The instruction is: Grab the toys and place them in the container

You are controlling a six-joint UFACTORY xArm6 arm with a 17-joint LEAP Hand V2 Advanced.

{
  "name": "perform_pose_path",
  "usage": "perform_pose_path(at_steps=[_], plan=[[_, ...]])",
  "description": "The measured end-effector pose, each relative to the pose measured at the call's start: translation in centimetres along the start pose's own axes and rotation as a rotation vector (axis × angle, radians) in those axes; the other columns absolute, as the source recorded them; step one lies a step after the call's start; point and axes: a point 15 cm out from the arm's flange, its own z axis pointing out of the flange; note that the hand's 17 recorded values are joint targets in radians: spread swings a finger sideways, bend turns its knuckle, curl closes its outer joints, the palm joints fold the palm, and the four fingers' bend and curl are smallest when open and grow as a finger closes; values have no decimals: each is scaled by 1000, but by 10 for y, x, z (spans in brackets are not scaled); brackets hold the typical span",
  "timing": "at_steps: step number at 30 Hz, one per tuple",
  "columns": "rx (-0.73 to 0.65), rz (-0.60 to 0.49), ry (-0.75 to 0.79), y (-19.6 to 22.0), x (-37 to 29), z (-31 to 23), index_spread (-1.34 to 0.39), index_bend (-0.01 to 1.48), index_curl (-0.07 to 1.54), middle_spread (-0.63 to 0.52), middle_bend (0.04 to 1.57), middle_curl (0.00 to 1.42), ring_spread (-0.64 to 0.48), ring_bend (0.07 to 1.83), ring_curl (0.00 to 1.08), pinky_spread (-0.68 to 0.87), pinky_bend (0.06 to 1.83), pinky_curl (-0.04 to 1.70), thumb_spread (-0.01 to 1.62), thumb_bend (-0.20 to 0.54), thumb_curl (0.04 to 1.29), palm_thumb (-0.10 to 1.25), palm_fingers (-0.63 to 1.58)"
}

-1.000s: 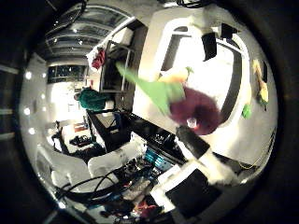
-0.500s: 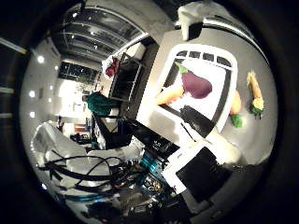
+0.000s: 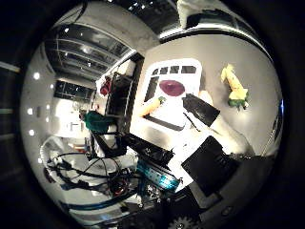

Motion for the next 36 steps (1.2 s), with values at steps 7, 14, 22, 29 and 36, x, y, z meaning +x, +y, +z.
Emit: perform_pose_path(at_steps=[7, 14, 22, 29, 36], plan=[[-38, 85, 43, 19, 44, -2, -466, 237, 380, -31, 193, 303, 156, 190, 211, 510, 223, 338, 1070, -23, 453, 830, 387], [-80, 140, 106, 50, 100, -11, -464, 205, 385, -42, 198, 313, 142, 184, 191, 498, 197, 317, 1075, -20, 446, 819, 408], [-204, 190, 94, 99, 133, 32, -438, 174, 367, -58, 214, 329, 136, 194, 185, 482, 198, 298, 1070, -22, 432, 804, 386], [-201, 149, 126, 90, 153, 68, -425, 168, 340, -57, 220, 337, 113, 206, 198, 454, 199, 296, 1061, -22, 421, 791, 385], [-197, 108, 126, 54, 153, 105, -386, 143, 303, -56, 244, 348, 98, 252, 219, 444, 227, 298, 1059, -27, 407, 743, 377]])
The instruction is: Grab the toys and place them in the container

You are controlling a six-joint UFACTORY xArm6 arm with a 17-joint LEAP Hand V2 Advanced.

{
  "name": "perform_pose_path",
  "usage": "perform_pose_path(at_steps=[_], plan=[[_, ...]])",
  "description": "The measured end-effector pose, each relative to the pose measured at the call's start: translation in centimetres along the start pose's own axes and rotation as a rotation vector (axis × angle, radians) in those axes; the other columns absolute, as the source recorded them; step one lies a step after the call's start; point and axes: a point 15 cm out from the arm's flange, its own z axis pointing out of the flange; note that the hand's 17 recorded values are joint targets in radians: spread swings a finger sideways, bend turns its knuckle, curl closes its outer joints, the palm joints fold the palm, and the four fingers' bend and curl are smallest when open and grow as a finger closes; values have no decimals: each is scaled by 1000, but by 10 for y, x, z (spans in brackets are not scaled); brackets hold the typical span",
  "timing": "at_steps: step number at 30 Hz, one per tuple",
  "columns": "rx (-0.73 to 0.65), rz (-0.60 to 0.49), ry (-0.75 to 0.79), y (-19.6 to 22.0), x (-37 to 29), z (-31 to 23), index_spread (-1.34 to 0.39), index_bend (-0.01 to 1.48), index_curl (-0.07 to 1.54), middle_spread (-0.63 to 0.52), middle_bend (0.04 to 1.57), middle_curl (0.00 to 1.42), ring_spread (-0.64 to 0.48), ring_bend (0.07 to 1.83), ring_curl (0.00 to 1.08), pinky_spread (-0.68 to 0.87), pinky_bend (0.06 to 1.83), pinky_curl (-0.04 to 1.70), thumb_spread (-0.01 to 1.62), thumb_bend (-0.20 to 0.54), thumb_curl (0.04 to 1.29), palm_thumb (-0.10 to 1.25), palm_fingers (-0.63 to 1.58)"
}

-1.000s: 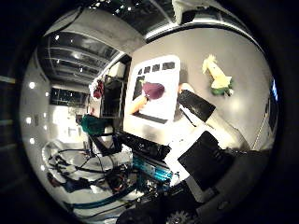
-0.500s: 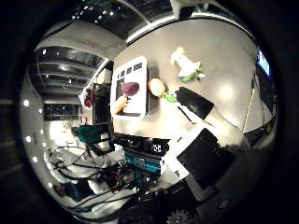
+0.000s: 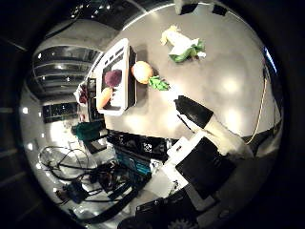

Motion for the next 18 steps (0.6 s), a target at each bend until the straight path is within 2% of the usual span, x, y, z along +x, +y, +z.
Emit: perform_pose_path(at_steps=[6, 13, 15, 18], plan=[[2, -1, 1, -58, 2, 0, -333, 141, 269, -41, 267, 355, 98, 304, 232, 444, 280, 308, 1067, -31, 376, 665, 349], [-35, 31, -10, -114, 0, 30, -273, 145, 252, -23, 265, 354, 78, 410, 250, 430, 334, 313, 1062, -33, 335, 576, 357], [-46, 46, -12, -129, 0, 40, -245, 124, 241, -21, 288, 359, 50, 490, 268, 410, 352, 312, 1056, -38, 328, 554, 450], [-59, 69, -14, -150, -2, 56, -219, 126, 229, -38, 331, 374, 0, 585, 291, 352, 385, 315, 1050, -32, 318, 527, 475]])
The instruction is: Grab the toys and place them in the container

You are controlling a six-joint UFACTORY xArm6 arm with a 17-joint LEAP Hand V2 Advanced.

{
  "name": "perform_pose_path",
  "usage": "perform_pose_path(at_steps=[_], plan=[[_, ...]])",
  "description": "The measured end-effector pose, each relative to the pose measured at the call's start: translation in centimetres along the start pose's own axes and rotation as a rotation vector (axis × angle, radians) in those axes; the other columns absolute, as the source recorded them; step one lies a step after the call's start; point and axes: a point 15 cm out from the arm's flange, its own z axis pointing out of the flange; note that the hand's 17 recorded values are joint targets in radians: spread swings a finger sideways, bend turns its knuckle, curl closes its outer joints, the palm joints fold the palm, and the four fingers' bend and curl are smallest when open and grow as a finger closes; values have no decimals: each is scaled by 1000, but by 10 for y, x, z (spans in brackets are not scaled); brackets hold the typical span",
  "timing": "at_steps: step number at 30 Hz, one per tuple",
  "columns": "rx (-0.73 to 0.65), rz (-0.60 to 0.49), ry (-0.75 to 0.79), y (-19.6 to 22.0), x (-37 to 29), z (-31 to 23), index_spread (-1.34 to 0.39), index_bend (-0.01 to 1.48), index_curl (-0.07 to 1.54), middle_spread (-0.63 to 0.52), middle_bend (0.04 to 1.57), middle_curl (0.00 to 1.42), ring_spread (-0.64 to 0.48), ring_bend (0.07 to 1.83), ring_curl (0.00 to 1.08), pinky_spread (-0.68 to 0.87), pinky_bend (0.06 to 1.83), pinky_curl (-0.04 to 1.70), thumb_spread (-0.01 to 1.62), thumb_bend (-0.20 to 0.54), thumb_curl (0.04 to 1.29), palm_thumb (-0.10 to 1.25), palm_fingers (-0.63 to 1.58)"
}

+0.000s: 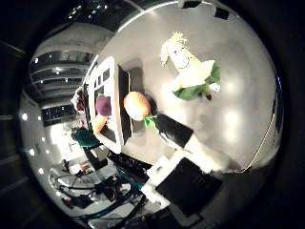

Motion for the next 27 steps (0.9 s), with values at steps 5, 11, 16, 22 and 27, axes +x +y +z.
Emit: perform_pose_path(at_steps=[5, 11, 16, 22, 27], plan=[[-36, 8, 18, -21, -6, 28, -200, 155, 230, -66, 424, 411, -71, 700, 328, 227, 437, 316, 1044, -30, 305, 497, 501], [-78, 15, 73, -38, 4, 56, -194, 166, 247, -84, 512, 448, -120, 790, 356, 120, 489, 305, 1035, -30, 297, 472, 519], [-127, 20, 70, -32, 0, 84, -198, 185, 275, -98, 572, 479, -135, 839, 380, 56, 511, 294, 1028, -28, 293, 456, 524], [-164, 7, 87, -29, -12, 104, -213, 193, 323, -118, 629, 522, -158, 900, 412, -57, 598, 284, 1017, -27, 290, 449, 576], [-180, -23, 95, -29, -25, 114, -265, 193, 341, -167, 692, 563, -205, 969, 439, -234, 760, 313, 1013, -10, 305, 514, 779]])
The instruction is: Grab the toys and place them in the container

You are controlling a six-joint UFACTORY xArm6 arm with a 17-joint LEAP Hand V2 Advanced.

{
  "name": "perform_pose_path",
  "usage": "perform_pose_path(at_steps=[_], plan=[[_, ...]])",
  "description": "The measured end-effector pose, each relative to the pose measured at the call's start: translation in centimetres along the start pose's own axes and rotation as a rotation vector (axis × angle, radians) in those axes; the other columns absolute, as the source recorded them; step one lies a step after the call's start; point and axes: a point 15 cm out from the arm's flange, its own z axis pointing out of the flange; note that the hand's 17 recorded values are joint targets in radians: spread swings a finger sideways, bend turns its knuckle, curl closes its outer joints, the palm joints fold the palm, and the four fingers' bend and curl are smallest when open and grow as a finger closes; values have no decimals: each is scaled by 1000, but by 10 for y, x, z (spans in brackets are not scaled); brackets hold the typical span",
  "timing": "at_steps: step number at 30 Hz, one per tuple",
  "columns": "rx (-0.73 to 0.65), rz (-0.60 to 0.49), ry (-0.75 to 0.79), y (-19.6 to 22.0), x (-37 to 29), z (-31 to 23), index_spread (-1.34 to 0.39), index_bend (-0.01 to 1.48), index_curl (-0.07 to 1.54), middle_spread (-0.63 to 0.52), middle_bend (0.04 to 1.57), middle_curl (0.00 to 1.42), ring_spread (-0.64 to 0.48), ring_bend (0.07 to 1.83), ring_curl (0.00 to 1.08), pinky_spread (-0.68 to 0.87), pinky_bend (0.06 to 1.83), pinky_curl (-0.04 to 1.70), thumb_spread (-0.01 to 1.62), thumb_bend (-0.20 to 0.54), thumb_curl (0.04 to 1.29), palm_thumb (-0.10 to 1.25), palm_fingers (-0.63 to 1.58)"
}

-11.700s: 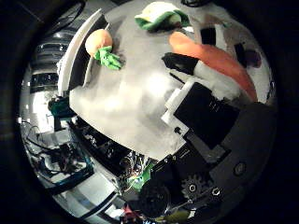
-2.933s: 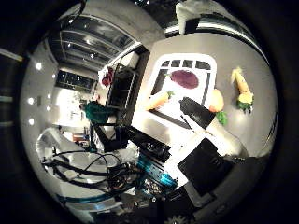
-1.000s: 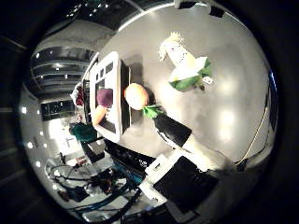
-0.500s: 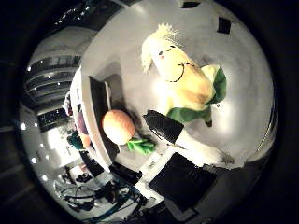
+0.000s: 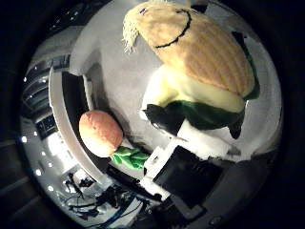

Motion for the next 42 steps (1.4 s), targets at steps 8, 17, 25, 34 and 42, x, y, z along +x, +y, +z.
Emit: perform_pose_path(at_steps=[8, 17, 25, 34, 42], plan=[[69, -8, 30, -9, 13, -24, -366, 621, 555, -180, 934, 667, -227, 1052, 516, -379, 1008, 458, 1009, 15, 356, 792, 1330], [279, 58, 63, 17, 77, -130, -277, 1000, 718, -134, 1191, 723, -206, 1267, 610, -263, 1247, 635, 787, 3, 563, 1033, 1211], [331, 40, 80, 74, 77, -203, -253, 1078, 741, -118, 1286, 719, -203, 1319, 643, -221, 1253, 744, 624, -20, 699, 1038, 1146], [340, -177, 43, 151, -66, -230, -245, 1097, 734, -119, 1314, 694, -202, 1329, 650, -209, 1202, 842, 587, -23, 778, 1024, 1135], [302, -301, -24, 187, -204, -206, -247, 1098, 731, -119, 1327, 678, -201, 1335, 654, -217, 1162, 911, 587, -27, 814, 999, 1140]])
